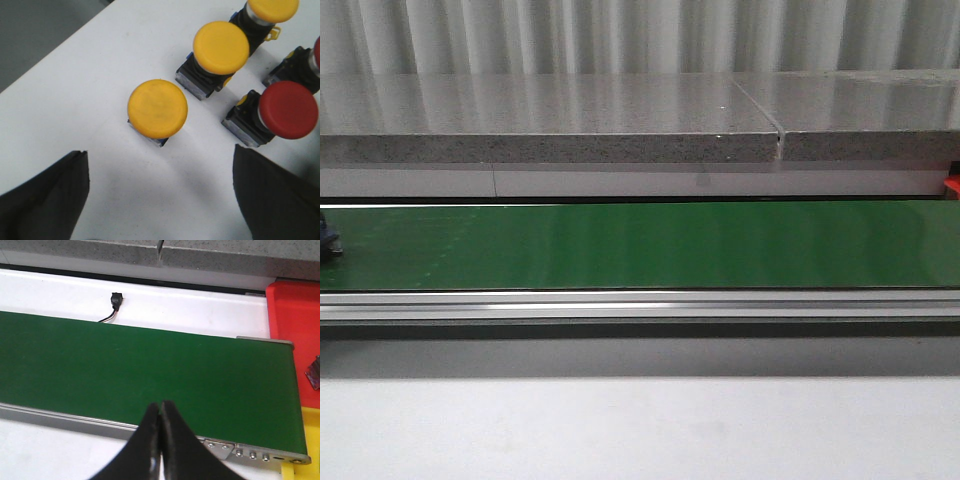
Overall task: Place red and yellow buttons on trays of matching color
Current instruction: 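Move the left gripper back over a yellow push button, then lower the left gripper onto the yellow button and grasp it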
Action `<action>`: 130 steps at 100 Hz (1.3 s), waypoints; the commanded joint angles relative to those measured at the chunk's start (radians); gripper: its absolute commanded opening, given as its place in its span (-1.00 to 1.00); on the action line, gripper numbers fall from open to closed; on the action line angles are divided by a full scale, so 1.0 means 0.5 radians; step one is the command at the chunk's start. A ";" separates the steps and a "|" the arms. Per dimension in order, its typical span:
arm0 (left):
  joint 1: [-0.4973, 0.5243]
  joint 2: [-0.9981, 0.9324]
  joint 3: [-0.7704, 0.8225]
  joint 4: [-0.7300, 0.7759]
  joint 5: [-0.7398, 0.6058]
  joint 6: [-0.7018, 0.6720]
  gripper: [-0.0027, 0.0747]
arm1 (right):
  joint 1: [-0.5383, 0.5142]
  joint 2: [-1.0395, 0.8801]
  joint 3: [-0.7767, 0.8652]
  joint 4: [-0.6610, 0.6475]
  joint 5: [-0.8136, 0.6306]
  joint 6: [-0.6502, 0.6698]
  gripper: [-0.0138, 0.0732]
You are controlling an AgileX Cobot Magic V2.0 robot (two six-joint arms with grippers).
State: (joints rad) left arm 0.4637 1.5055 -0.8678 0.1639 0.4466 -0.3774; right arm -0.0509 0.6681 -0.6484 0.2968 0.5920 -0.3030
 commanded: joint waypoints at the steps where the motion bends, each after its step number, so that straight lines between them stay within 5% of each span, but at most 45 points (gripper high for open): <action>1: 0.002 0.032 -0.110 -0.015 -0.112 -0.018 0.52 | 0.005 -0.013 -0.050 0.030 -0.116 -0.021 -0.84; 77: 0.002 0.402 -0.423 0.032 0.022 -0.015 0.49 | 0.005 -0.013 -0.050 0.030 -0.116 -0.021 -0.84; 91: 0.002 0.402 -0.423 0.056 0.038 -0.015 0.11 | 0.005 -0.013 -0.050 0.030 -0.116 -0.021 -0.84; 115: 0.002 0.365 -0.423 0.077 0.065 -0.015 -0.97 | 0.005 -0.013 -0.050 0.030 -0.116 -0.021 -0.84; 130: 0.002 0.247 -0.423 0.073 0.103 -0.015 -0.99 | 0.005 -0.013 -0.050 0.030 -0.116 -0.021 -0.84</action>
State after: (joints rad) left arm 0.4637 1.7115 -1.0506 0.1956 0.5176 -0.3774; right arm -0.0509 0.6681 -0.6484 0.2968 0.5920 -0.3030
